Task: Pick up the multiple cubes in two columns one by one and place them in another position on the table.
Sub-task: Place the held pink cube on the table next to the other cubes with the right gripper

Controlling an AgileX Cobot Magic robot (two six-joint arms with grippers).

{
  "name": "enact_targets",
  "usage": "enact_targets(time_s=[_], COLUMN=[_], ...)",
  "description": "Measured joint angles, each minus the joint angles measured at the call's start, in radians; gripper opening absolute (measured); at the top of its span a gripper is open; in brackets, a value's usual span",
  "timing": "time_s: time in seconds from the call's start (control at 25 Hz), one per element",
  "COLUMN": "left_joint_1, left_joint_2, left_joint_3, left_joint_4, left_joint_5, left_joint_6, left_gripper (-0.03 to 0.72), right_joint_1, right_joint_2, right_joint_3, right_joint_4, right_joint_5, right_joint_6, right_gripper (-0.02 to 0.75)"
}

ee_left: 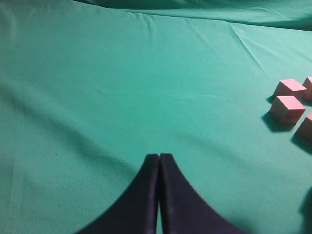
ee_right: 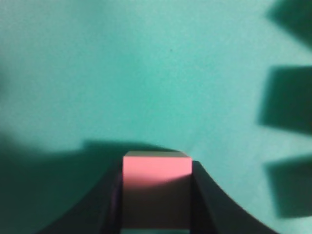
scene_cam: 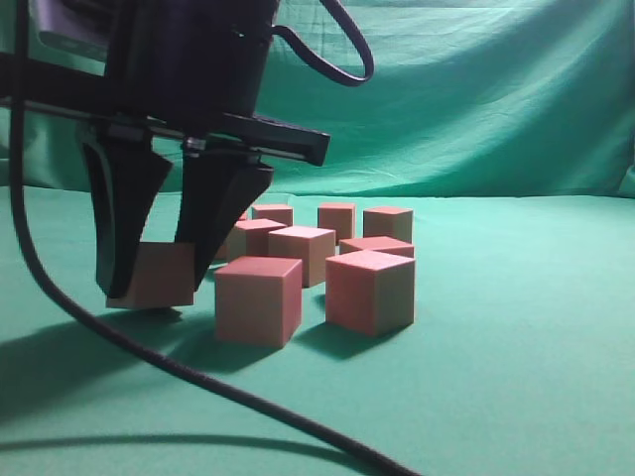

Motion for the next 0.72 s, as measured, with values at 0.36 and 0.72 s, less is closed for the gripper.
enact_targets(time_s=[0.36,0.72], left_joint_1=[0.0,0.0], left_joint_2=[0.0,0.0], left_joint_3=[0.0,0.0], left_joint_4=[0.0,0.0], left_joint_5=[0.0,0.0], left_joint_6=[0.0,0.0], left_gripper=[0.0,0.0], right_joint_1=[0.0,0.004], right_joint_2=[0.006,0.012], right_joint_3=[-0.005,-0.017], right_joint_4=[0.0,-0.002], right_joint_5=[0.018,0.065], right_joint_6=[0.009,-0.012], right_gripper=[0.265,0.557])
